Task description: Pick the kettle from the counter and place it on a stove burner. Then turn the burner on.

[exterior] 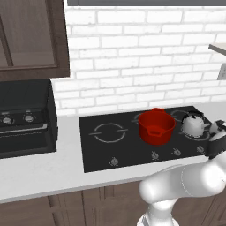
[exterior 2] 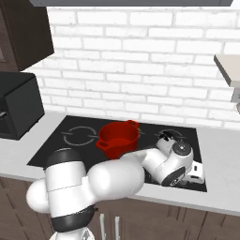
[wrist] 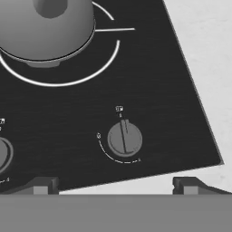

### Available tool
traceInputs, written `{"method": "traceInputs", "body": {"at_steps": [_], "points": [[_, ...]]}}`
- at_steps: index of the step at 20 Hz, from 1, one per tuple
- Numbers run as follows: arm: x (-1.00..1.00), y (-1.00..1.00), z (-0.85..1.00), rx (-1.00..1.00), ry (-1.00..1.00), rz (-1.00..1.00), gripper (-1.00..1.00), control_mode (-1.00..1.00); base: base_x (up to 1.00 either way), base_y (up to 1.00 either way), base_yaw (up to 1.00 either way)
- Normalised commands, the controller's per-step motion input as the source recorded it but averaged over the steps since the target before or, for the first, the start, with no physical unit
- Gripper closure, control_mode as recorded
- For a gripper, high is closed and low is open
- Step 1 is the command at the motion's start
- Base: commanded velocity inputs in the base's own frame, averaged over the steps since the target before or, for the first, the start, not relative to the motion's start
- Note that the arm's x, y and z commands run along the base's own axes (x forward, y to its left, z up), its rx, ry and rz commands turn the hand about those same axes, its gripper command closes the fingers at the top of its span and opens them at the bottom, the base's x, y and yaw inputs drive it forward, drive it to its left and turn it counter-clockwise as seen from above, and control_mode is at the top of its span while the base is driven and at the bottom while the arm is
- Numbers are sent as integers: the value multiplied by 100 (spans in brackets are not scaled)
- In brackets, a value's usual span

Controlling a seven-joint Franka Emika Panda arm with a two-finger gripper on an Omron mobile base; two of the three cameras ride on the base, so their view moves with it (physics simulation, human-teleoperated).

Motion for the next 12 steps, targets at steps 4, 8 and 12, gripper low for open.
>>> {"method": "traceInputs", "body": {"at_steps": [4, 8, 12], "points": [[8, -17, -13, 0, 0, 0, -100, -100, 0, 0, 0], [14, -3, -1, 0, 2, 0, -100, -100, 0, 0, 0], [31, 0, -12, 0, 1, 0, -100, -100, 0, 0, 0]]}}
